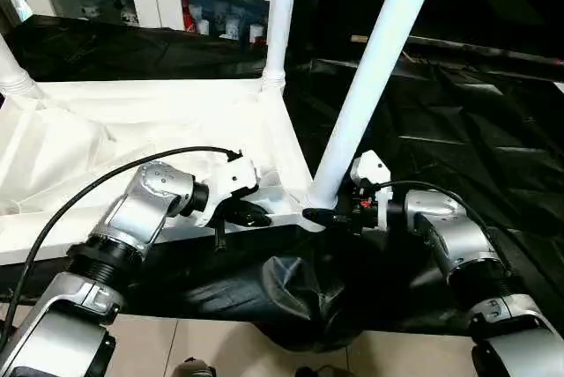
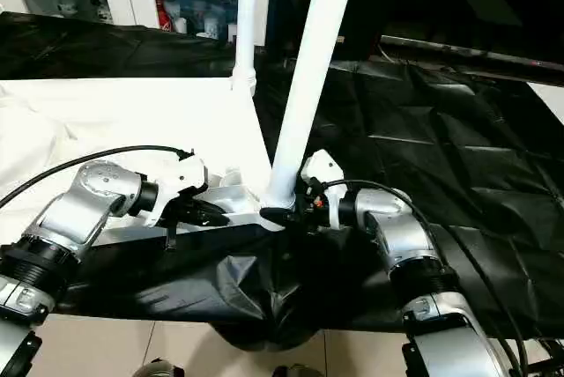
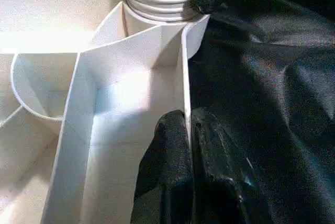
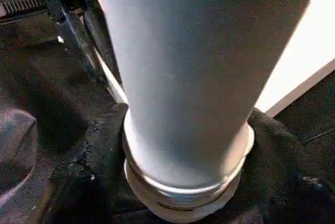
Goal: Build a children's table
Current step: Rotate leg to tighten
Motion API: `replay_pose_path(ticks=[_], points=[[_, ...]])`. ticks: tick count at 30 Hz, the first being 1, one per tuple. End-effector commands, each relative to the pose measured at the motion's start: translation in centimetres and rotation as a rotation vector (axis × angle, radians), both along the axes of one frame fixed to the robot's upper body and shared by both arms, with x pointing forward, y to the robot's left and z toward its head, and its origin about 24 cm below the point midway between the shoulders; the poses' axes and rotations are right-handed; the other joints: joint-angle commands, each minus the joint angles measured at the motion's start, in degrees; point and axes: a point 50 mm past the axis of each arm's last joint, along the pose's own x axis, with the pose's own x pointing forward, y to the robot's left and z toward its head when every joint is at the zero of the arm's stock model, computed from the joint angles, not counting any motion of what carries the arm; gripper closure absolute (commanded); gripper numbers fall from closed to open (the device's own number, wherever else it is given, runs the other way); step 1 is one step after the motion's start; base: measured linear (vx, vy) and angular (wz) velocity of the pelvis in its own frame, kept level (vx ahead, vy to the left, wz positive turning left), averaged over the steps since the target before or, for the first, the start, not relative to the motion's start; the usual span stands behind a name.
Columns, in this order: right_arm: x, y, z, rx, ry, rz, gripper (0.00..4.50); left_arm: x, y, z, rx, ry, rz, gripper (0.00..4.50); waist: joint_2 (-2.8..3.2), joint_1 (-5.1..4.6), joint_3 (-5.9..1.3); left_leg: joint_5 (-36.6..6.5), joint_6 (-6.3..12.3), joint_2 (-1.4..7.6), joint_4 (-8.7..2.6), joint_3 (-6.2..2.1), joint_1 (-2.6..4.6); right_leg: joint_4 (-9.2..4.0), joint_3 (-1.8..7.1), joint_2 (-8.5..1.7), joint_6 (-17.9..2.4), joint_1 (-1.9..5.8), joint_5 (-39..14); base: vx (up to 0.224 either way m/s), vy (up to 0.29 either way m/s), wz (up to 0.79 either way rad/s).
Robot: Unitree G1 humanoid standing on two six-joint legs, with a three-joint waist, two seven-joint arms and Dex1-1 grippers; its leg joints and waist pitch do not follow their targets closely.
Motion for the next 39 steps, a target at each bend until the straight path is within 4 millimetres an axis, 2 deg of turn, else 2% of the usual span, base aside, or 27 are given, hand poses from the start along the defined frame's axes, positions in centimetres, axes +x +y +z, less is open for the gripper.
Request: replay_pose_path(ticks=[1, 9, 11, 12, 13, 14, 16, 17, 21, 22, 23, 25, 27, 30, 31, 32, 34, 37, 39], points=[[-0.1, -0.1, 0.0, 0.014, 0.000, 0.000, 1.64, -0.3, -1.4, 0.5, -0.058, -0.013, -0.079, 4.50, 0.70, -0.17, -3.87, -11.80, 1.47, 1.59, -3.79, -0.61, 0.84, -3.29, 2.52, -3.34, -11.74, 3.04, -12.37, 0.000, 0.000, 0.00], [-0.6, 0.1, -0.9, 0.051, 0.046, -0.058, 1.72, -0.2, -1.5, 0.3, -0.066, -0.009, -0.052, 4.50, 0.93, -0.17, -3.87, -12.79, 1.10, 1.58, -3.84, -0.64, 0.95, -3.39, 2.53, -3.34, -11.80, 3.05, -12.59, 0.000, 0.000, 0.00], [-0.4, 0.2, -1.3, 0.066, 0.064, -0.137, 1.73, 0.3, -1.7, 0.3, -0.064, -0.019, -0.001, 4.50, 0.91, -0.22, -3.84, -13.18, 0.85, 1.56, -3.89, -0.69, 0.92, -3.47, 2.51, -3.37, -11.60, 3.06, -13.38, 0.000, 0.000, 0.00], [-0.2, 0.3, -1.6, 0.069, 0.078, -0.201, 1.73, 0.7, -1.9, 0.2, -0.059, -0.034, 0.045, 4.50, 1.06, -0.40, -3.66, -13.95, 0.58, 1.53, -3.98, -0.62, 1.03, -3.68, 2.54, -3.19, -11.37, 2.74, -14.36, 0.000, 0.000, 0.00], [-0.1, 0.5, -1.9, 0.069, 0.086, -0.243, 1.73, 1.0, -2.1, 0.1, -0.056, -0.044, 0.079, 4.50, 1.06, -0.40, -3.66, -13.95, 0.58, 1.53, -3.98, -0.62, 1.03, -3.68, 2.54, -3.19, -11.37, 2.74, -14.36, 0.000, 0.000, 0.00], [0.0, 0.7, -2.3, 0.069, 0.099, -0.308, 1.73, 1.5, -2.4, 0.0, -0.052, -0.056, 0.125, 4.50, 0.98, -0.55, -3.62, -15.43, -0.48, 1.43, -4.04, -0.79, 1.03, -3.95, 2.49, -3.37, -10.28, 2.77, -18.03, 0.000, 0.000, 0.00], [0.1, 0.9, -2.4, 0.070, 0.104, -0.339, 1.73, 1.7, -2.6, -0.1, -0.051, -0.062, 0.146, 4.50, 0.92, -0.52, -3.62, -16.22, -0.97, 1.41, -4.01, -0.88, 1.09, -4.31, 2.46, -3.51, -9.39, 2.72, -20.31, 0.000, 0.000, 0.00], [0.3, 1.2, -2.6, 0.077, 0.114, -0.402, 1.73, 1.9, -3.0, -0.2, -0.051, -0.074, 0.177, 4.50, 1.10, -0.47, -3.60, -16.64, -1.01, 1.41, -4.04, -0.94, 1.17, -4.38, 2.43, -3.53, -9.20, 2.67, -20.90, 0.000, 0.000, 0.00], [1.7, 3.1, -3.0, 0.134, 0.168, -0.689, 1.73, 2.7, -6.0, -0.7, -0.070, -0.097, 0.306, 4.50, 1.15, -1.06, -3.44, -19.21, -2.06, 1.18, -4.10, -1.23, 1.36, -5.24, 2.15, -3.59, -6.81, 2.27, -27.45, 0.000, 0.000, 0.00], [1.7, 3.2, -3.0, 0.135, 0.170, -0.696, 1.73, 2.7, -6.1, -0.7, -0.071, -0.098, 0.310, 4.50, 1.08, -1.19, -3.56, -19.08, -1.98, 1.11, -4.02, -1.21, 1.33, -5.25, 2.14, -3.56, -6.63, 2.28, -27.49, 0.000, 0.000, 0.00], [2.0, 4.4, -2.9, 0.151, 0.194, -0.762, 1.73, 2.8, -7.7, -0.9, -0.074, -0.106, 0.348, 4.50, 1.26, -1.24, -3.57, -18.73, -1.70, 1.08, -4.02, -1.21, 1.21, -5.25, 2.20, -3.52, -6.52, 2.30, -26.72, 0.000, 0.000, 0.00], [2.4, 5.5, -2.6, 0.135, 0.183, -0.806, 1.73, 2.9, -8.9, -1.0, -0.069, -0.120, 0.375, 4.50, 1.19, -1.44, -3.56, -19.19, -1.56, 1.11, -3.98, -1.19, 1.35, -5.33, 2.14, -3.40, -6.56, 2.10, -26.36, 0.000, 0.000, 0.00], [2.5, 6.3, -2.4, 0.136, 0.168, -0.798, 1.73, 3.0, -9.2, -0.9, -0.065, -0.130, 0.382, 4.50, 1.13, -1.59, -3.70, -19.25, -1.04, 0.88, -3.89, -1.13, 1.29, -5.40, 2.04, -3.31, -6.03, 2.19, -26.35, 0.000, 0.000, 0.00], [2.6, 6.5, -2.2, 0.132, 0.150, -0.796, 1.73, 3.1, -9.2, -0.8, -0.068, -0.137, 0.384, 4.50, 1.02, -1.43, -3.82, -17.45, 0.30, 0.90, -3.96, -1.04, 0.86, -5.10, 2.10, -3.23, -6.39, 2.46, -22.73, 0.000, 0.000, 0.00], [2.6, 6.5, -2.2, 0.134, 0.150, -0.796, 1.17, 3.2, -9.2, -0.8, -0.067, -0.138, 0.382, 4.50, 1.03, -1.43, -3.80, -17.23, 0.41, 0.91, -3.97, -1.02, 0.82, -5.02, 2.12, -3.20, -6.55, 2.46, -22.23, 0.000, 0.000, 0.00], [2.6, 6.6, -2.1, 0.148, 0.151, -0.794, 1.03, 3.2, -8.9, -0.8, -0.061, -0.144, 0.376, 4.50, 1.04, -1.45, -3.73, -17.44, 0.55, 0.96, -4.02, -0.99, 0.87, -5.05, 2.10, -3.21, -6.77, 2.42, -22.24, 0.000, 0.000, 0.00], [2.7, 6.6, -2.1, 0.150, 0.151, -0.793, 0.97, 3.2, -8.8, -0.8, -0.059, -0.145, 0.374, 4.50, 1.12, -1.55, -3.63, -18.49, 0.55, 0.92, -4.07, -1.03, 0.90, -5.22, 2.04, -3.23, -6.64, 2.34, -23.76, 0.000, 0.000, 0.00], [3.0, 6.3, -1.6, 0.121, 0.083, -0.773, 0.58, 3.2, -8.0, -1.0, -0.051, -0.144, 0.356, 4.50, 1.14, -1.80, -3.56, -19.96, 0.22, 0.91, -4.06, -1.16, 1.03, -5.59, 1.95, -3.35, -5.92, 2.09, -26.97, 0.000, 0.000, 0.00], [3.2, 5.8, -1.0, 0.133, 0.049, -0.733, 0.58, 3.1, -7.5, -1.0, -0.053, -0.140, 0.327, 4.50, 1.12, -1.77, -3.61, -19.84, 0.33, 0.91, -4.06, -1.16, 0.94, -5.67, 1.98, -3.40, -5.57, 2.17, -27.27, 0.000, 0.000, 0.00]])
